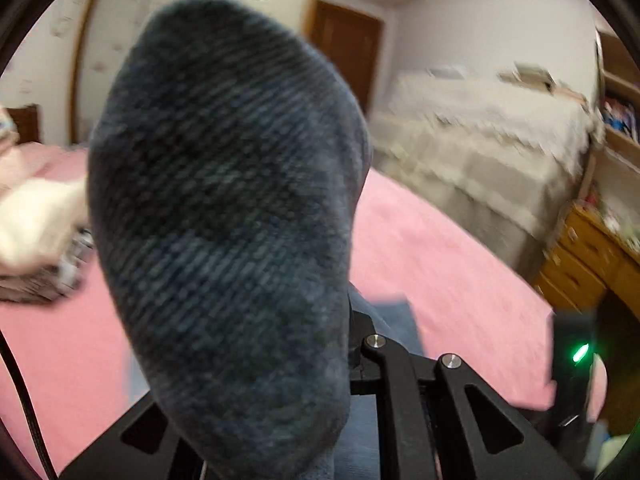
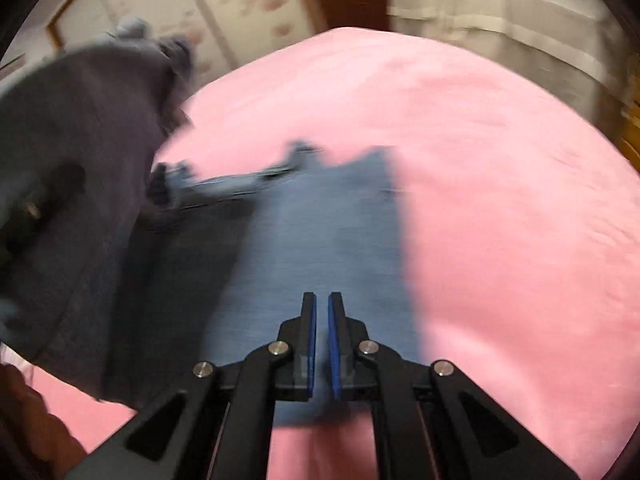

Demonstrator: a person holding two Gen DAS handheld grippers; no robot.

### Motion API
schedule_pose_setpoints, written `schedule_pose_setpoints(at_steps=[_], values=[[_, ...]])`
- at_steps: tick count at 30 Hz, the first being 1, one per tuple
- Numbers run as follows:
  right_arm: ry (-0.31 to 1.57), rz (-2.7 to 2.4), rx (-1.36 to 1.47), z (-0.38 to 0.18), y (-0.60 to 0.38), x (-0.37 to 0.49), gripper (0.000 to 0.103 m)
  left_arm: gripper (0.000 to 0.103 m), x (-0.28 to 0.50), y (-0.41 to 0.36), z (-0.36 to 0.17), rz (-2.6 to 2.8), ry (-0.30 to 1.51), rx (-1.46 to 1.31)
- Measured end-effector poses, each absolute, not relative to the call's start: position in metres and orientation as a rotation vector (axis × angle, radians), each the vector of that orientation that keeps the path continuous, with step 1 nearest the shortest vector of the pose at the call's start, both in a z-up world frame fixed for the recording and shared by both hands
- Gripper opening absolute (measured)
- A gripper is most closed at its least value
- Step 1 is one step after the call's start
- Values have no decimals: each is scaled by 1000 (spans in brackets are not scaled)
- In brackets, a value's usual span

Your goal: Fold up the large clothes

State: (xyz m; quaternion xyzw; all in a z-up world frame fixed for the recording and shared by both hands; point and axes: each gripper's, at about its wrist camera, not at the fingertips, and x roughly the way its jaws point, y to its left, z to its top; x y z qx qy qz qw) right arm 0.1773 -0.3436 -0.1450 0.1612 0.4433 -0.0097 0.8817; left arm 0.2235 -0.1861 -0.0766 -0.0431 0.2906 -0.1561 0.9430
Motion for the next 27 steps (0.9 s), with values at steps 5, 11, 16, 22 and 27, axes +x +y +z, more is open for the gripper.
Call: schedule_pose_setpoints(at_steps=[5, 11, 16, 22, 27], values=[[963, -99, 387, -163, -392, 158, 6, 10, 241, -237, -172, -350, 895, 13], [975, -85, 405, -173, -410, 141, 6, 16, 235, -228, -163, -353, 899, -18], [950, -64, 431, -162, -414, 138, 6, 72, 222, -228, -145, -432, 950, -34], [930, -58, 412, -136, -415, 137, 17, 74, 178, -217, -102, -409, 968, -14], [900, 51, 464, -105, -405, 139, 48, 74, 173, -158, -60, -320, 932, -78]])
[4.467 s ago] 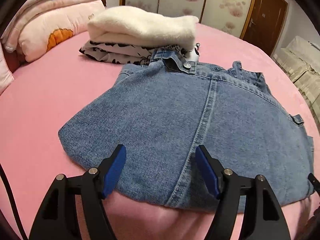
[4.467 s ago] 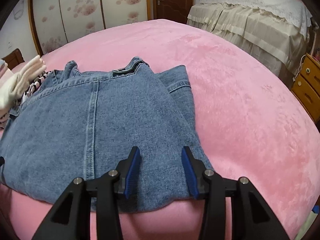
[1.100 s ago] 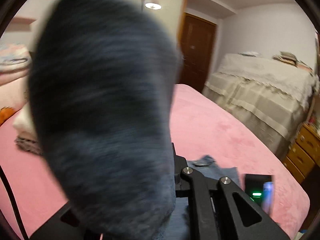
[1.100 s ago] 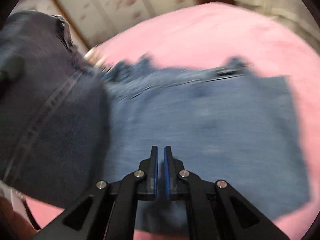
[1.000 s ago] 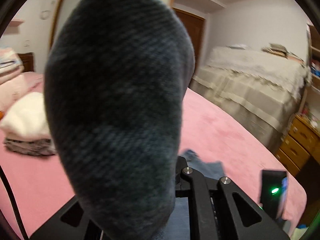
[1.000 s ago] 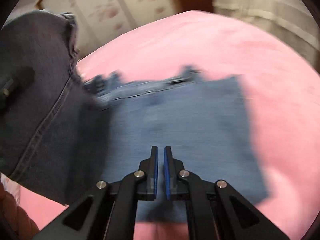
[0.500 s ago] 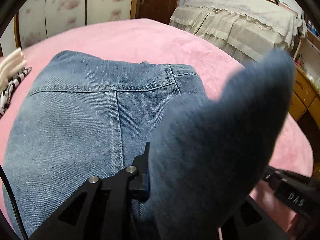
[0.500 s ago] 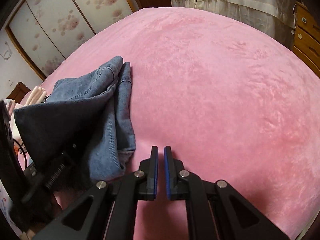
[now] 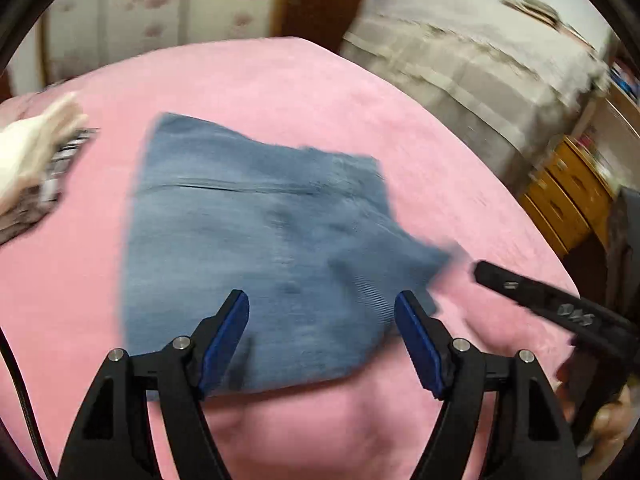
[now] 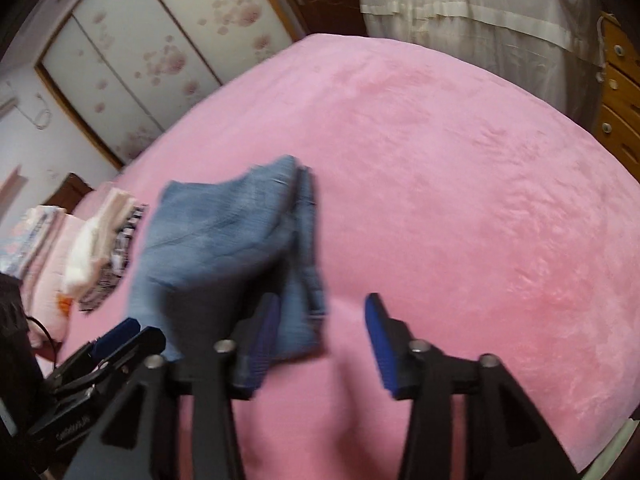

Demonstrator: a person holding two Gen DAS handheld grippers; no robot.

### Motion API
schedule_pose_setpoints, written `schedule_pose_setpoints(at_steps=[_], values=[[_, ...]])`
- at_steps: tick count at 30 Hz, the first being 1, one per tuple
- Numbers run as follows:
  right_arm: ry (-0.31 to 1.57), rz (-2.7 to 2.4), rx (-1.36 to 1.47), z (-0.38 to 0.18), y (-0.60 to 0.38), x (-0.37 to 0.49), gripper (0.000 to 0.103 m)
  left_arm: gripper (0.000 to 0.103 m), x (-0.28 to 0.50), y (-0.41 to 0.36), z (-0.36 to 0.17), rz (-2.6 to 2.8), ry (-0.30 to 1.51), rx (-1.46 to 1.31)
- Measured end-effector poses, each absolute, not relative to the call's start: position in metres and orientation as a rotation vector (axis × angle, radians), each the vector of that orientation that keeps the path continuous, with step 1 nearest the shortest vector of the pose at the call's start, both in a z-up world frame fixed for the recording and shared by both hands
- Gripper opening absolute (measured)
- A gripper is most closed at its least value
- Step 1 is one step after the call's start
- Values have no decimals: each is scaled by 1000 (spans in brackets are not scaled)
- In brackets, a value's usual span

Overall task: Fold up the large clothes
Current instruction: 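Grasp the folded bundle edge with the right tool and fold it over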

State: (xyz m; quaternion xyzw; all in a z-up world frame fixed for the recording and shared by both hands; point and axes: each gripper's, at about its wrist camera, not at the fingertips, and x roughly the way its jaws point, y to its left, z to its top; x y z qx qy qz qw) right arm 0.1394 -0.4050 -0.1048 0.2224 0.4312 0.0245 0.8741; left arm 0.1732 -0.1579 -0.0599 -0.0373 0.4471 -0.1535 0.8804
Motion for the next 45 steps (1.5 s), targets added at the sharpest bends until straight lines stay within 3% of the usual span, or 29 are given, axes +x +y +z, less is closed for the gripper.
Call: schedule_pose_setpoints(at_steps=[3, 5, 13, 14, 15, 18, 23, 25, 28, 32, 34, 36, 45], values=[[901, 124, 520, -93, -395, 146, 51, 83, 172, -123, -47, -212, 901, -65], [929, 160, 539, -92, -386, 155, 59, 83, 173, -102, -50, -158, 887, -41], [1164, 86, 428, -132, -355, 197, 59, 83, 226, -69, -102, -115, 1037, -59], [1175, 88, 431, -134, -354, 199, 53, 83, 233, -65, -108, -135, 1063, -96], [1173, 107, 427, -136, -353, 201, 40, 83, 240, -63, -115, -157, 1079, -135], [1155, 194, 399, -136, -346, 208, 20, 83, 253, -61, -130, -227, 1126, -234], [914, 233, 189, -97, -345, 185, 15, 83, 242, -56, -130, -219, 1021, -259], [931, 215, 151, -118, -352, 186, 15, 82, 236, -57, -142, -237, 1017, -269], [1044, 207, 173, -164, -356, 187, 17, 82, 231, -55, -163, -252, 1019, -314], [1023, 192, 298, -145, -368, 188, 28, 82, 238, -43, -158, -263, 1077, -382], [989, 186, 324, -127, -373, 193, 35, 82, 246, -45, -146, -273, 1096, -325], [967, 176, 309, -112, -373, 205, 49, 82, 256, -48, -126, -299, 1084, -269], [988, 108, 277, -109, -376, 300, 51, 82, 345, -56, -102, -322, 1147, -179]])
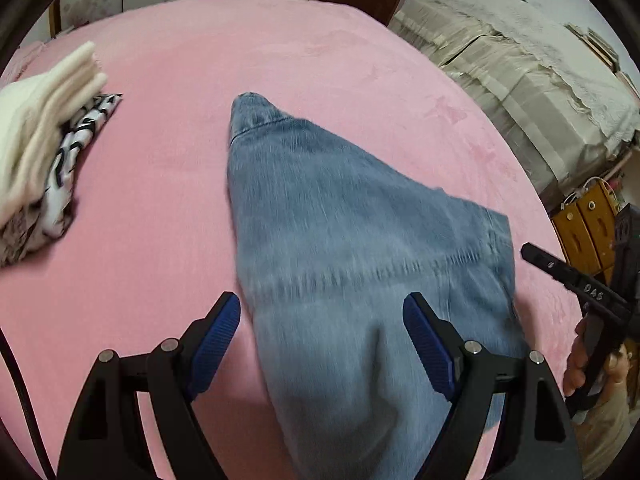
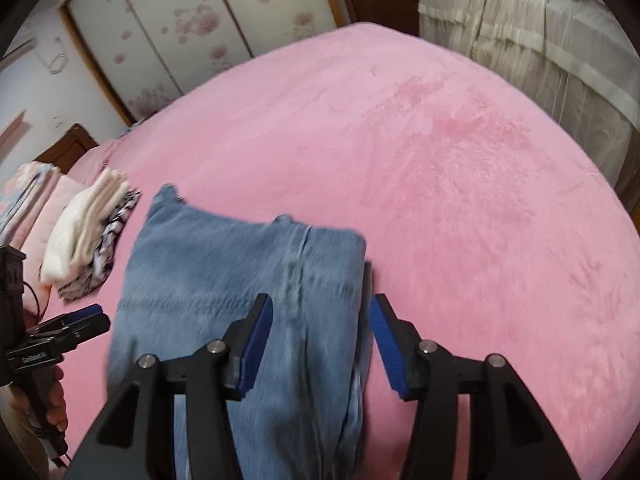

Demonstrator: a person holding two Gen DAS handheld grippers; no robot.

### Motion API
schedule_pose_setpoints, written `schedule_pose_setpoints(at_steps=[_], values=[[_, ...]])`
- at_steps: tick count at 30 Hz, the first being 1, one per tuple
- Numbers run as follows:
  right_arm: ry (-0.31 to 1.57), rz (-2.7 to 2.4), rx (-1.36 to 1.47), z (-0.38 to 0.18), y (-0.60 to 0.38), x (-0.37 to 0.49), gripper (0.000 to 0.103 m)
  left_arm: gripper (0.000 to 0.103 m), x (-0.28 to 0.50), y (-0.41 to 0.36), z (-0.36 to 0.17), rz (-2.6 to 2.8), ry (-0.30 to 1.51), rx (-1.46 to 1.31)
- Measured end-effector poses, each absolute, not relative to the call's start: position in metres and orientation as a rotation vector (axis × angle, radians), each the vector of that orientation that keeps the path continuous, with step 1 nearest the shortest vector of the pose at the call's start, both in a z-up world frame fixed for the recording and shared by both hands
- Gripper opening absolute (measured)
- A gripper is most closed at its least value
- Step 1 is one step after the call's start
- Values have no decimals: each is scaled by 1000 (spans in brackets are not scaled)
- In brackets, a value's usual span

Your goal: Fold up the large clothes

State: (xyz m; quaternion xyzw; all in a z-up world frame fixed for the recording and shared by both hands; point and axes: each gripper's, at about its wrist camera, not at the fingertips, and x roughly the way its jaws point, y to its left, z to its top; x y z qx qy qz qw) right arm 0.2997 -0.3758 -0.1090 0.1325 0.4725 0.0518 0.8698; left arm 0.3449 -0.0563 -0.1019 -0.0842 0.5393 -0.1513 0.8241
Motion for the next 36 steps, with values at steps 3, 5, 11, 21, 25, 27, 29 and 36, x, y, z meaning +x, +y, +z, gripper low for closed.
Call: schedule_pose_setpoints(at_steps=[3, 5, 11, 21, 25, 27, 29, 36], values=[[1021, 106, 304, -121, -377, 323, 51, 82, 373, -59, -111, -318, 1198, -199], [1042, 129, 319, -131, -377, 332, 51, 82, 386, -61, -120, -309, 1224, -200], [1055, 113, 167, -139, -356, 339, 21, 85, 401, -65, -136, -302, 1226, -169], [1016, 85, 241, -153, -388, 328, 7, 71, 393, -50, -146, -350, 1129, -209], [1002, 82, 303, -139, -391, 325, 10, 74, 392, -47, -142, -317, 1130, -205], [1006, 78, 341, -131, -394, 322, 10, 77, 388, -47, -138, -294, 1136, -189], [999, 80, 365, -125, -395, 315, 10, 80, 382, -42, -135, -270, 1140, -177], [970, 115, 405, -104, -390, 277, 27, 82, 344, -28, -122, -255, 1181, -167]])
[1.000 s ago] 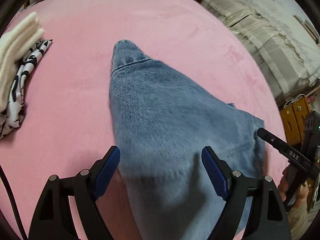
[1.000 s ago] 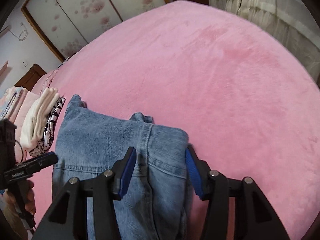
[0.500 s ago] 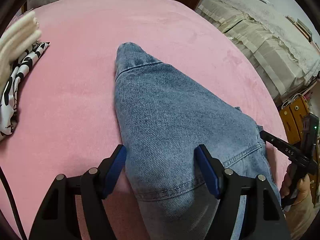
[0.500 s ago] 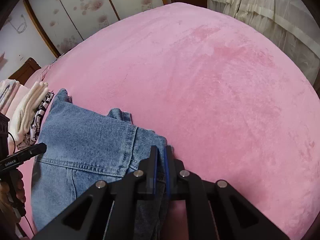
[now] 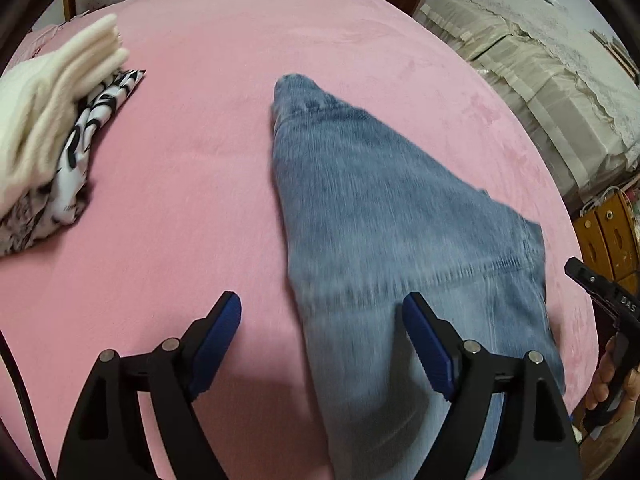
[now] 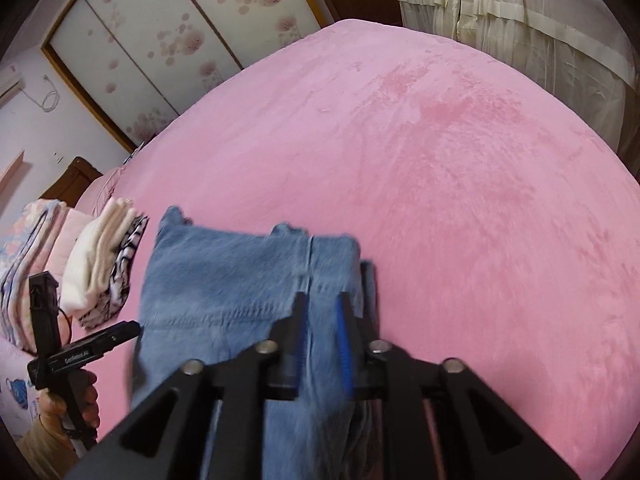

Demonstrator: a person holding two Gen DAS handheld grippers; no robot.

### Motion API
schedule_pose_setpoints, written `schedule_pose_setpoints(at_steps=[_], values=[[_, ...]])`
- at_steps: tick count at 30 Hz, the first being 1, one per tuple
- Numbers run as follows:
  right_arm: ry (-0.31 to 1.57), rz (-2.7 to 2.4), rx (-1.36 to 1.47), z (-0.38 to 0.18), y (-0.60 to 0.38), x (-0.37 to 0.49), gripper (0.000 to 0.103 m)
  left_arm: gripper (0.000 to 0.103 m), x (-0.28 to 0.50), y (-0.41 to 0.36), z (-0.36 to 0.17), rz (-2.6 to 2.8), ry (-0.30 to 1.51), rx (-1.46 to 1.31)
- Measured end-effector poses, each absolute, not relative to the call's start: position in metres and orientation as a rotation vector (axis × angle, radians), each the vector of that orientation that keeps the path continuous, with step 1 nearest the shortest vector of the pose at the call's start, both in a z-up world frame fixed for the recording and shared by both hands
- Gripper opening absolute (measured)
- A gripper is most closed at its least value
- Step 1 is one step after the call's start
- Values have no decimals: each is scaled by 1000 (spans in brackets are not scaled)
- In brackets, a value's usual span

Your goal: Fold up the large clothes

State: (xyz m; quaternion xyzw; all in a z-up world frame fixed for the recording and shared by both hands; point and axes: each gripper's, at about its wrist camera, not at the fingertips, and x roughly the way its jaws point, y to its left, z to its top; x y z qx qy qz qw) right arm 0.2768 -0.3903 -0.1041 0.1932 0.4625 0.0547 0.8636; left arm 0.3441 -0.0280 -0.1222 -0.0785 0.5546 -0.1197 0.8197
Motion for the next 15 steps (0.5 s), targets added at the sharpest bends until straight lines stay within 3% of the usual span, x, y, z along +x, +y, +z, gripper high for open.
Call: schedule_pose_setpoints(at_steps=[5, 10, 12, 15], values=[[944, 147, 362, -86, -380, 232, 31, 82, 303, -23, -114, -253, 1215, -149], [933, 181, 305, -70, -371, 194, 54, 82, 259, -20, -99, -279, 1203, -121], [935, 199, 267, -65, -367, 186, 71, 82, 248, -18, -93, -287, 1224, -126], [942, 226, 222, -58, -363, 178, 75, 82, 241, -16, -83, -305, 1259, -148]])
